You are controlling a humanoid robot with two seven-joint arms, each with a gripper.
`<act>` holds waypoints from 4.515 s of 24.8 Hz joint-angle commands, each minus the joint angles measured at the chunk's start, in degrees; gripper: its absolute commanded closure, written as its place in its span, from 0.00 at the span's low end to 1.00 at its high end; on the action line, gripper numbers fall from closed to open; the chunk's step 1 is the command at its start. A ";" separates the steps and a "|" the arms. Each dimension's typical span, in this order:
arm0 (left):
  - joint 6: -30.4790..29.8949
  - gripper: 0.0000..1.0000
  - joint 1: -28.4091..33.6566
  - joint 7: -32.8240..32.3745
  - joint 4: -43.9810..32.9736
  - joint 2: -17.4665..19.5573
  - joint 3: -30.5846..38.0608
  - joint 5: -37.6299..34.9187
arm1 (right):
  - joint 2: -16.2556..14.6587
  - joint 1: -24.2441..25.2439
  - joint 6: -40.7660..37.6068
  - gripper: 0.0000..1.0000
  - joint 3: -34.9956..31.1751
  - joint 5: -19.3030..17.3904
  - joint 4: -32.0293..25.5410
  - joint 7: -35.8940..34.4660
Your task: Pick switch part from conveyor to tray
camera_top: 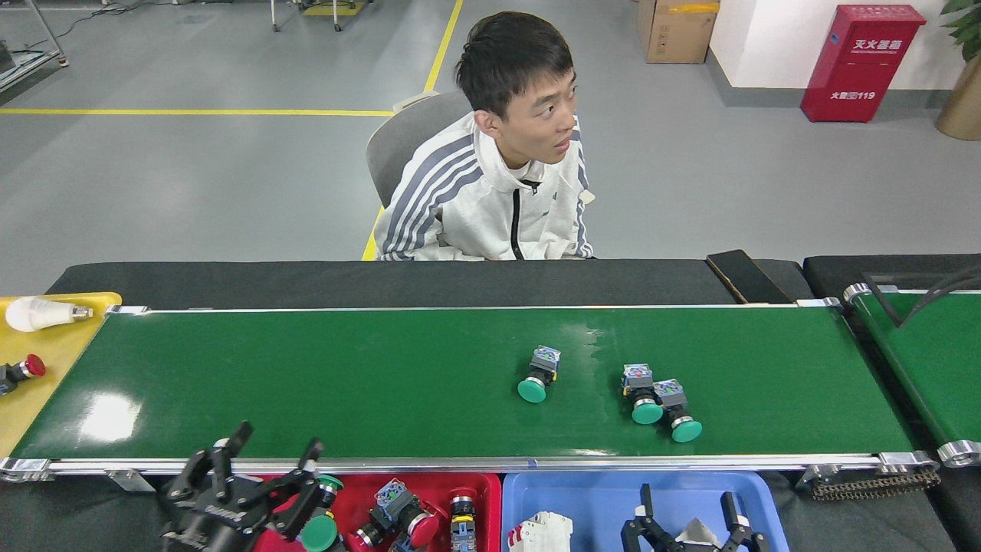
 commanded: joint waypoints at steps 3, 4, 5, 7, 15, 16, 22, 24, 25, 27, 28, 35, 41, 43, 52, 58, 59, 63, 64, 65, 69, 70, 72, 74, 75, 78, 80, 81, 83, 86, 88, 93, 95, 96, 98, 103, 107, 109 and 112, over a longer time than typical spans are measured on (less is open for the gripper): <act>2.38 0.00 -6.36 -2.98 5.49 -6.41 -6.52 -7.06 | -3.64 -6.28 -10.33 0.00 -0.17 -2.56 2.89 3.68; 2.55 0.00 -7.85 -4.21 7.95 -8.08 -7.13 -7.59 | -4.43 -6.98 -14.28 0.00 -0.26 -3.27 3.94 6.15; 2.64 0.00 -8.91 -4.83 10.06 -9.40 -7.40 -7.86 | -4.69 -7.42 -17.09 0.00 -0.34 -3.71 4.47 7.90; 3.26 0.00 -10.93 -5.18 14.36 -10.90 -7.57 -8.03 | -4.78 -8.57 -19.91 0.00 -0.61 -3.97 5.00 9.93; 4.75 0.00 -16.20 -5.09 21.48 -11.16 -7.75 -8.03 | -3.46 -15.86 -27.20 0.00 -0.08 -3.97 10.36 19.77; 4.93 0.00 -16.90 -5.09 22.54 -11.16 -7.75 -8.12 | -2.32 -16.92 -27.73 0.00 0.09 -3.97 11.24 20.03; 7.12 0.00 -20.16 -5.00 27.99 -11.16 -7.75 -8.03 | 1.55 -22.63 -27.91 0.00 4.14 -3.88 16.25 23.64; 7.30 0.01 -20.95 -5.00 29.48 -11.07 -7.75 -8.03 | 3.74 -25.18 -27.73 0.00 5.54 -3.79 18.89 23.81; 7.56 0.02 -21.30 -4.92 30.27 -11.16 -7.75 -8.03 | 4.36 -26.41 -27.64 0.00 6.16 -3.79 20.03 23.81; 8.88 0.12 -22.09 -4.83 32.21 -11.16 -7.75 -8.03 | 5.94 -29.57 -27.29 0.01 7.39 -3.79 24.16 24.87; 9.06 0.19 -22.27 -4.74 32.82 -11.16 -7.75 -8.03 | 6.73 -30.89 -27.29 0.01 7.48 -3.79 25.74 25.22; 8.27 0.86 -21.30 -4.56 32.82 -10.63 -7.57 -6.80 | 8.32 -33.88 -27.55 0.45 7.57 -4.06 30.66 25.31; 2.47 0.89 -16.11 -4.56 23.24 -9.05 -6.43 -6.71 | 7.70 -33.88 -27.91 0.95 7.65 -4.06 30.57 25.13; -5.88 0.87 -10.40 -4.83 14.80 -3.43 -2.47 -6.80 | 7.70 -33.79 -27.99 0.98 7.65 -4.06 30.40 24.95; -32.43 0.00 11.84 -4.48 -1.02 -4.13 19.94 -5.92 | 4.89 -28.52 -30.45 0.98 7.57 -4.32 20.03 23.90; -29.44 0.00 12.01 -4.48 -0.93 -5.01 24.16 -4.52 | 4.71 -19.38 -39.86 0.99 11.87 -3.71 7.37 24.34; -24.43 0.00 12.10 -4.48 -0.75 -5.18 25.21 -4.25 | 4.71 -18.59 -41.26 0.98 14.60 -3.62 6.41 24.34; -2.29 0.00 12.10 -3.86 -0.40 -4.92 26.09 -2.58 | 4.36 -18.15 -43.29 0.00 20.48 -3.71 6.14 24.16; -0.79 0.00 12.10 -3.51 -0.40 -4.83 26.35 -2.23 | 4.36 -17.97 -43.90 0.00 20.75 -3.71 6.14 24.16; 0.18 0.00 12.10 -3.33 -0.31 -4.74 26.88 -1.88 | 4.36 -17.97 -45.48 0.00 20.84 -3.88 6.05 24.16; 0.27 0.00 12.19 -3.33 -0.05 -4.39 27.06 -1.79 | 4.36 -17.44 -48.47 0.00 20.66 -4.15 6.05 24.16; 0.27 0.00 12.19 -3.33 -0.05 -4.39 26.97 -1.79 | 4.45 -17.44 -48.47 0.00 20.66 -4.15 6.05 24.16; 0.36 0.00 12.19 -3.33 -0.05 -4.48 26.62 -1.70 | 4.36 -17.44 -48.56 0.00 20.66 -4.15 6.05 24.16; 0.44 0.00 12.28 -3.33 -0.05 -4.48 26.62 -1.79 | 4.54 -17.44 -48.47 0.00 20.57 -4.23 6.05 24.16; 0.44 0.00 12.28 -3.33 -0.05 -4.48 26.62 -1.79 | 4.71 -17.36 -48.30 0.00 20.49 -4.32 5.97 24.16; 0.18 0.00 12.45 -3.33 -0.05 -4.04 26.62 -1.61 | 5.06 -16.83 -46.71 0.02 17.15 -4.50 3.68 24.08; -0.08 0.00 12.63 -3.33 -0.05 -3.07 26.62 -0.65 | 5.33 -15.69 -41.26 0.02 12.58 -4.50 1.13 24.08; -0.08 0.00 12.72 -3.33 -0.05 -2.46 26.62 0.23 | 5.94 -15.16 -36.52 0.03 10.20 -4.50 0.08 23.81; -0.17 0.00 13.33 -3.33 -0.05 -1.14 26.62 1.64 | 5.94 -14.81 -26.94 0.06 6.69 -4.41 -1.15 20.56; -0.08 0.00 14.74 -3.25 -0.14 0.88 26.53 2.25 | 3.31 -12.87 -16.66 0.04 1.33 -4.32 -2.12 9.40; -0.08 0.00 15.18 -2.90 -0.14 1.76 26.62 3.13 | -1.62 -9.97 -15.60 0.03 -3.86 -4.41 -3.00 8.43; -0.17 0.00 16.41 -2.10 -0.14 2.81 26.97 5.33 | -4.96 -3.38 -18.93 0.01 -17.65 -6.69 -3.26 8.17; -0.17 0.00 16.67 -1.31 -0.23 2.73 27.23 5.33 | -5.31 -2.06 -22.98 0.01 -21.26 -8.89 -3.35 8.34; -0.17 0.00 16.93 -0.35 -0.31 2.73 27.32 5.33 | -5.31 -1.36 -25.18 0.01 -23.02 -9.68 -3.44 8.43; -0.17 0.00 17.64 1.67 -0.58 2.81 28.11 5.33 | -5.22 -0.13 -28.52 0.01 -26.01 -10.12 -3.44 8.43; -0.17 0.00 19.83 2.11 -0.75 2.64 28.90 5.42 | -5.04 2.68 -29.49 0.01 -26.89 -10.21 -3.44 8.43; 0.18 0.00 20.45 2.11 -0.84 2.46 29.34 5.42 | -4.96 3.65 -29.49 0.01 -26.98 -10.21 -3.44 8.43; 0.27 0.00 20.45 2.11 -0.84 2.46 29.61 5.42 | -4.87 3.65 -29.40 0.01 -26.89 -10.21 -3.44 8.43; 0.36 0.00 20.45 2.11 -0.84 2.46 29.61 5.33 | -4.78 3.56 -29.58 0.01 -26.89 -10.21 -3.44 8.43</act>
